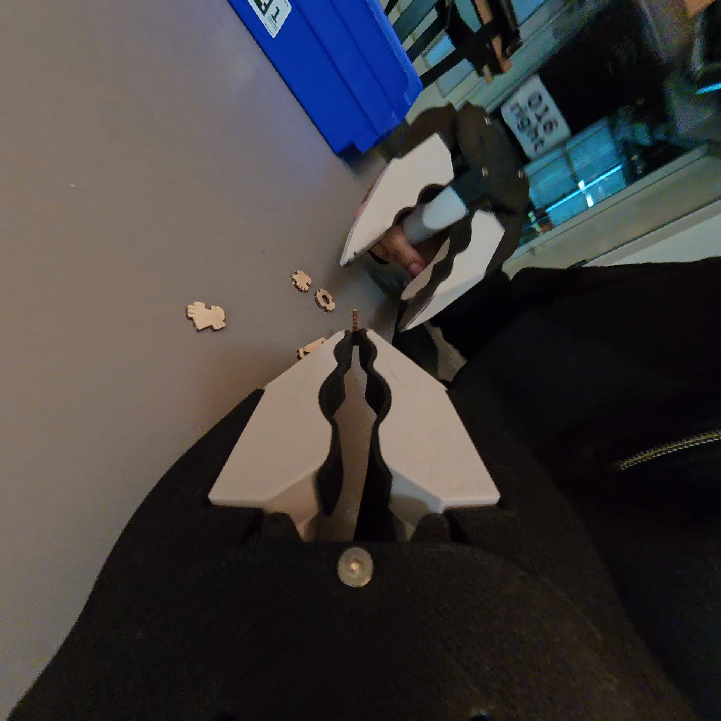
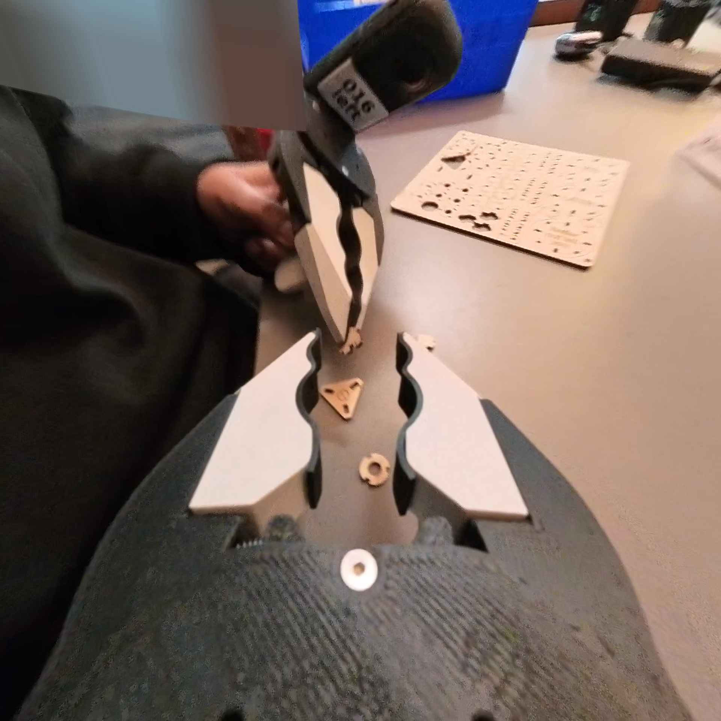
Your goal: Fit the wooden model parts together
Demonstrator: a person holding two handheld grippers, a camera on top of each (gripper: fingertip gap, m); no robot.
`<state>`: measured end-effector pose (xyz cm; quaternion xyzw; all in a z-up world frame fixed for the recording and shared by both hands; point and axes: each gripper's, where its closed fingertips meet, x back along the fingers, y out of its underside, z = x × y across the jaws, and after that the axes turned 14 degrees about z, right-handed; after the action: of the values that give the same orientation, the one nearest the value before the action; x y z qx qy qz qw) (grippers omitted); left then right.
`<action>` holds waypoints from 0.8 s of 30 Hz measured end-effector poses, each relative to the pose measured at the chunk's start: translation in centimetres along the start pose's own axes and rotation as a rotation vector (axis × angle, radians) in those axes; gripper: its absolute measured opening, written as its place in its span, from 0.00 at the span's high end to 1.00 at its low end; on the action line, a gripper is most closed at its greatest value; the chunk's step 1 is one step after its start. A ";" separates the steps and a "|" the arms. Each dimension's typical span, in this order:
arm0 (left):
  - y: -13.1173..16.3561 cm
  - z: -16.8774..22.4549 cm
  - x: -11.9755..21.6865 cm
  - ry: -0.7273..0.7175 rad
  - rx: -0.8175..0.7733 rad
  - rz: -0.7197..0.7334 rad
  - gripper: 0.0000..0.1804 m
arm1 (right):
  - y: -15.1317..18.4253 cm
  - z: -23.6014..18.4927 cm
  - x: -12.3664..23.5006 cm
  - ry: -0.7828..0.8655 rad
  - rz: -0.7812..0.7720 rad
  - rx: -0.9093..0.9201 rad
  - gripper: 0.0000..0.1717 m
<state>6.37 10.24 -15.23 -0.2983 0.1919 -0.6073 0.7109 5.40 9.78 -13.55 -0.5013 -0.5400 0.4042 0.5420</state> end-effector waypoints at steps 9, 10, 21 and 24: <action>1.4 1.7 0.0 0.037 -0.158 -0.087 1.00 | 0.9 -2.4 -0.5 -0.228 -0.055 -0.297 0.99; 1.5 1.7 0.1 0.038 -0.180 -0.096 1.00 | 1.0 -2.6 -0.5 -0.234 -0.070 -0.291 0.99; 0.0 2.3 0.5 0.122 -0.092 0.035 0.99 | -1.3 -1.3 -1.1 -0.130 0.130 -0.576 1.00; -0.1 2.3 0.9 0.137 -0.060 0.037 1.00 | -1.5 -1.4 -1.3 -0.126 0.144 -0.621 1.00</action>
<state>7.92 9.84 -13.36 -0.2735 0.2637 -0.6071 0.6979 6.50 8.10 -12.24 -0.6536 -0.6332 0.2875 0.2987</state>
